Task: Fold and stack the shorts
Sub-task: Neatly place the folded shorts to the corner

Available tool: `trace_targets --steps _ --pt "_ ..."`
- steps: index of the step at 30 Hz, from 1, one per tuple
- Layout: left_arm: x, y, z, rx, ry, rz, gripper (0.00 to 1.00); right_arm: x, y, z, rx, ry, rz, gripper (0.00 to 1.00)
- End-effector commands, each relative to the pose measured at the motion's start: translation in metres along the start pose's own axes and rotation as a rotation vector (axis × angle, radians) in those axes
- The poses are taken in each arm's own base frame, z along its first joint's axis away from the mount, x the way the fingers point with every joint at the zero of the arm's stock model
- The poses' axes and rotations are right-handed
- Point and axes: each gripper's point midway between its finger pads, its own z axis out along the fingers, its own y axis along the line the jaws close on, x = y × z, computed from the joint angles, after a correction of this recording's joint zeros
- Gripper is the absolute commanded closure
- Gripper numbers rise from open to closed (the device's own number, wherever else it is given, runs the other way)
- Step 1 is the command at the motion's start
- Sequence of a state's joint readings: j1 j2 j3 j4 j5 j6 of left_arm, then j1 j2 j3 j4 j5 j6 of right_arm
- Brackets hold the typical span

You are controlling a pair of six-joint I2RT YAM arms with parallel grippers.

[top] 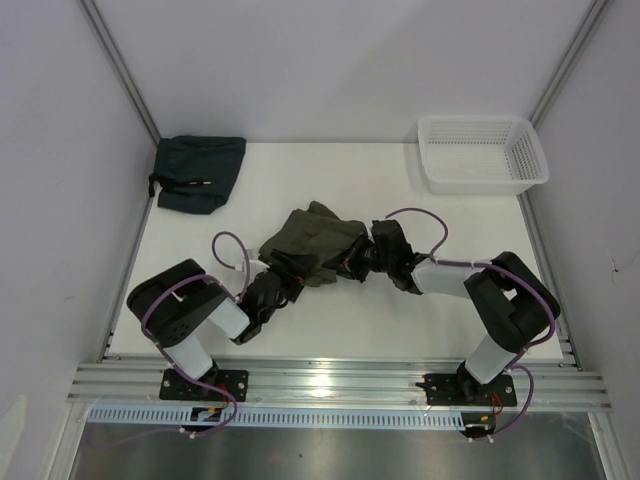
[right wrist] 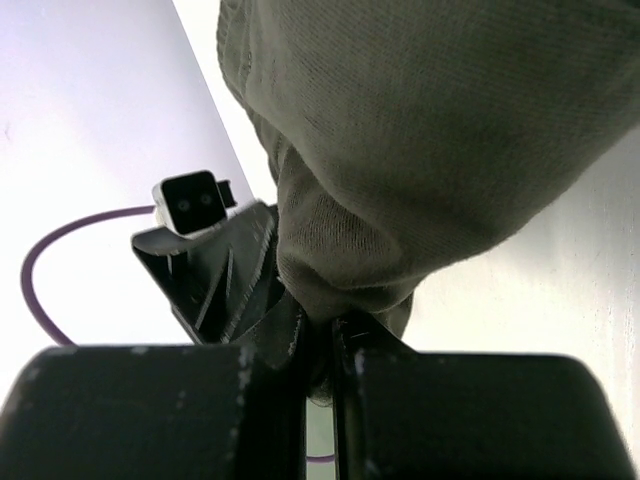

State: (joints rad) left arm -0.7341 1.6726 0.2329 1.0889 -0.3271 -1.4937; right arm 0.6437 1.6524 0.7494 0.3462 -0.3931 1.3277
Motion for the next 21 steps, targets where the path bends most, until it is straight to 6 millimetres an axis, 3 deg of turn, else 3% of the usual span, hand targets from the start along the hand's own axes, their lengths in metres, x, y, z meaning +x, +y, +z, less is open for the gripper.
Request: trace_targets --steps 1,8,11,12,13,18,19,21 --pt "0.008 0.009 -0.011 -0.011 0.028 0.035 0.01 -0.002 0.022 -0.002 -0.072 0.011 -0.005 1.00" --pt "-0.012 0.007 -0.025 -0.012 -0.031 0.116 0.01 -0.013 0.006 -0.005 0.007 -0.025 -0.031 0.99" --pt "-0.017 -0.003 -0.027 -0.031 -0.044 0.200 0.01 -0.020 -0.008 -0.017 0.020 -0.048 -0.010 0.98" --pt "-0.021 0.010 -0.029 -0.094 -0.052 0.242 0.01 -0.022 -0.013 -0.021 0.024 -0.055 -0.005 0.97" --pt "-0.024 -0.002 -0.033 -0.071 -0.058 0.272 0.01 -0.026 -0.022 -0.027 0.037 -0.070 0.006 0.96" --pt "-0.038 -0.014 -0.046 -0.086 -0.099 0.332 0.01 -0.041 -0.055 -0.048 0.141 -0.156 -0.031 0.83" --pt "-0.042 -0.007 -0.048 -0.117 -0.103 0.367 0.01 -0.043 -0.066 -0.053 0.158 -0.169 -0.022 0.79" --pt "-0.045 -0.019 -0.050 -0.098 -0.113 0.381 0.01 -0.049 -0.068 -0.057 0.154 -0.198 -0.037 0.65"
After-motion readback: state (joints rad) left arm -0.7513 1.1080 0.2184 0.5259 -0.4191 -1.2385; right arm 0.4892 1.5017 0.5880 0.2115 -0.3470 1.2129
